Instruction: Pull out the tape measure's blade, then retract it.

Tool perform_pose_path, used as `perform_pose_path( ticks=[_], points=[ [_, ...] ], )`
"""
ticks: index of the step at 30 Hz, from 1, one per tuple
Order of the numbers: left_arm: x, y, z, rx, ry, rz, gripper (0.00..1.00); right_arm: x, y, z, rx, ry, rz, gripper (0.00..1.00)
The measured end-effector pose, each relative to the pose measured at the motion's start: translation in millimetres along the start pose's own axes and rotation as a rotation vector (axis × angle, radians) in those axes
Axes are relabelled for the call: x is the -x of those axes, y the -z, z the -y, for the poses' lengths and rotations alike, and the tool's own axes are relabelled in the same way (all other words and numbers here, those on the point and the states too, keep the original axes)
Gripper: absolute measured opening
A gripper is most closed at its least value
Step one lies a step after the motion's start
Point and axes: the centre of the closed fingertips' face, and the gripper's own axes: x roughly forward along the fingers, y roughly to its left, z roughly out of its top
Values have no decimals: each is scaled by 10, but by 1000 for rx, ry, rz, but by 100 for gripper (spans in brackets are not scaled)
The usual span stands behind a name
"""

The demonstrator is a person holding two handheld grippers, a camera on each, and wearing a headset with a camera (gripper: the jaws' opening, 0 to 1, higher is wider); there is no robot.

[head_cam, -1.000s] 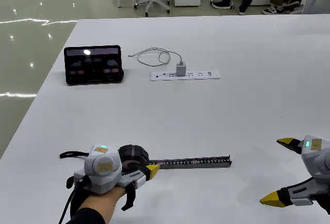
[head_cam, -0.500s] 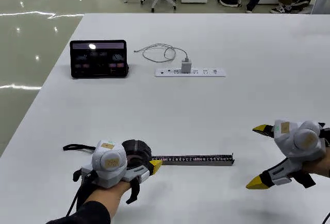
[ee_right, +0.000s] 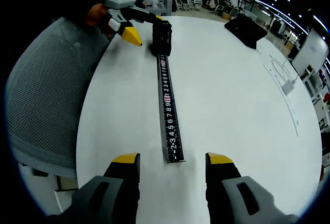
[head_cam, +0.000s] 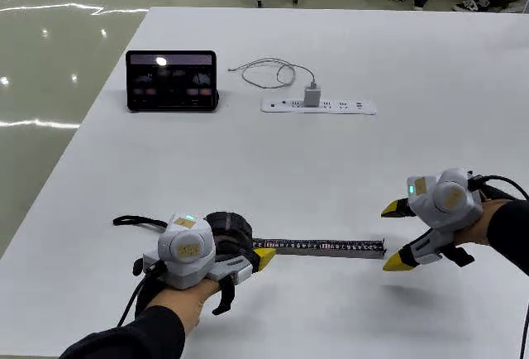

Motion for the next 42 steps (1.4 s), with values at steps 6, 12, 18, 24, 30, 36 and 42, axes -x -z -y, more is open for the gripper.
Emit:
perform_pose_path(
  ticks=[6,12,18,24,30,36,42],
  points=[
    [-1,16,0,-3,-1,-8,100,-92,48,17,-5,-23,-31,36],
    [-8,65,2,-20,1,-26,100,-149,117,35,-11,-36,-64,19],
    [-8,65,-37,-3,-9,-23,100,-172,86,28,11,-45,-60,12],
    [-33,117,-149,80,-52,-28,97,-181,77,27,-19,-47,-85,11],
    [-81,51,-210,100,-84,-4,91,-191,79,28,-7,-39,-123,11],
    [-130,26,-243,110,-102,-13,84,-200,79,32,-49,-22,-173,11],
    [-213,44,-216,121,-133,-46,69,-217,86,42,-75,-8,-240,11]
  ],
)
